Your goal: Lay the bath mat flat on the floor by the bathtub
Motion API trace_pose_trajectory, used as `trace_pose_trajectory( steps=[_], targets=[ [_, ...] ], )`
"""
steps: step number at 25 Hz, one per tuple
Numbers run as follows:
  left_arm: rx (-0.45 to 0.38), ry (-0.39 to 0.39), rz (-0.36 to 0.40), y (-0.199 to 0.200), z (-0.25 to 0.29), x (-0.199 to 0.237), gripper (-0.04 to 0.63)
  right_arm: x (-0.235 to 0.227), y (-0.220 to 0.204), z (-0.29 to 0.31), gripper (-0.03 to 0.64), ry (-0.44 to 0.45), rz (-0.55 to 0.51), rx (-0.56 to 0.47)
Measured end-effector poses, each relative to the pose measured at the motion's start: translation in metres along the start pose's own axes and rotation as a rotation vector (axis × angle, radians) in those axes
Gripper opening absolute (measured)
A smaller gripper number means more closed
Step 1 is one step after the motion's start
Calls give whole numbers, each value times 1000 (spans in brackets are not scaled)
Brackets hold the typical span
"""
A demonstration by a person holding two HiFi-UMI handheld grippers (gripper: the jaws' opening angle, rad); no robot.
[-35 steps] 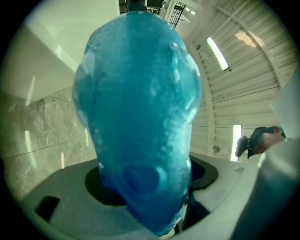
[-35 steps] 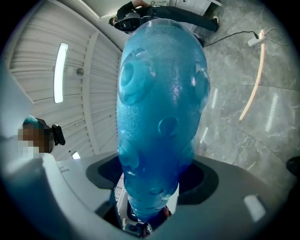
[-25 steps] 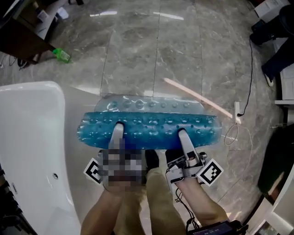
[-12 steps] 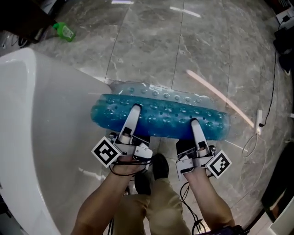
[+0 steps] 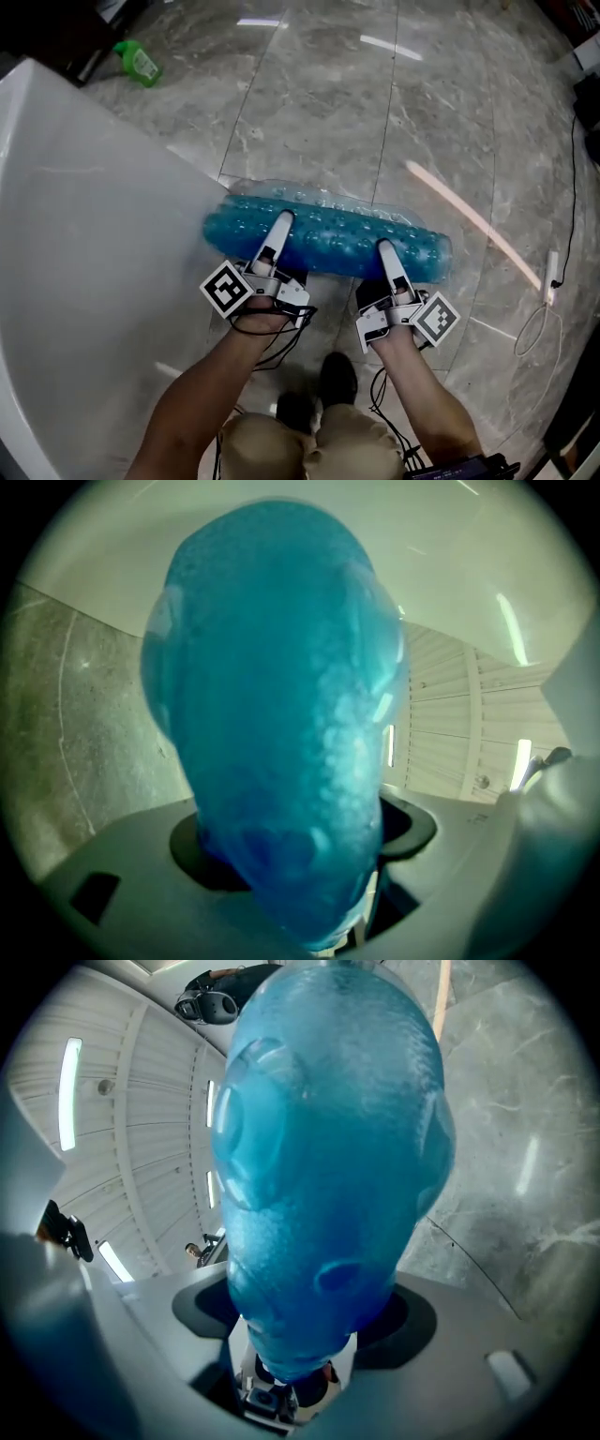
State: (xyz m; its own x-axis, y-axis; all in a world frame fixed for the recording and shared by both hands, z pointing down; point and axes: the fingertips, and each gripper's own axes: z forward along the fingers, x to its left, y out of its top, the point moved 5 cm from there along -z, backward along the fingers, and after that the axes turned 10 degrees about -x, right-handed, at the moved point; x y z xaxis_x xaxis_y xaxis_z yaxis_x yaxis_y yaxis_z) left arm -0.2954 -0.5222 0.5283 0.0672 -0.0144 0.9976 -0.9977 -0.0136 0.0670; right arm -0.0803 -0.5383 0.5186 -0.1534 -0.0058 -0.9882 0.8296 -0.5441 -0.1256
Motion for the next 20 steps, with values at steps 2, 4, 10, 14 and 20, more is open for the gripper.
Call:
trace_pose_trajectory(
  steps=[2, 4, 10, 14, 20],
  targets=[
    [4, 5, -6, 7, 7, 24, 341, -21, -3, 11, 341, -5, -1, 19],
    [13, 4, -6, 12, 17, 46, 344, -40, -2, 24, 341, -4, -7, 33],
    [57, 48, 9, 17, 36, 100, 360, -101, -2, 47, 342, -13, 21, 42],
    [44, 113, 18, 23, 27, 136, 364, -138, -11, 50, 342, -64, 40, 74],
    [48, 202, 38, 21, 24, 144, 362, -147, -13, 48, 383, -92, 8, 189]
  ],
)
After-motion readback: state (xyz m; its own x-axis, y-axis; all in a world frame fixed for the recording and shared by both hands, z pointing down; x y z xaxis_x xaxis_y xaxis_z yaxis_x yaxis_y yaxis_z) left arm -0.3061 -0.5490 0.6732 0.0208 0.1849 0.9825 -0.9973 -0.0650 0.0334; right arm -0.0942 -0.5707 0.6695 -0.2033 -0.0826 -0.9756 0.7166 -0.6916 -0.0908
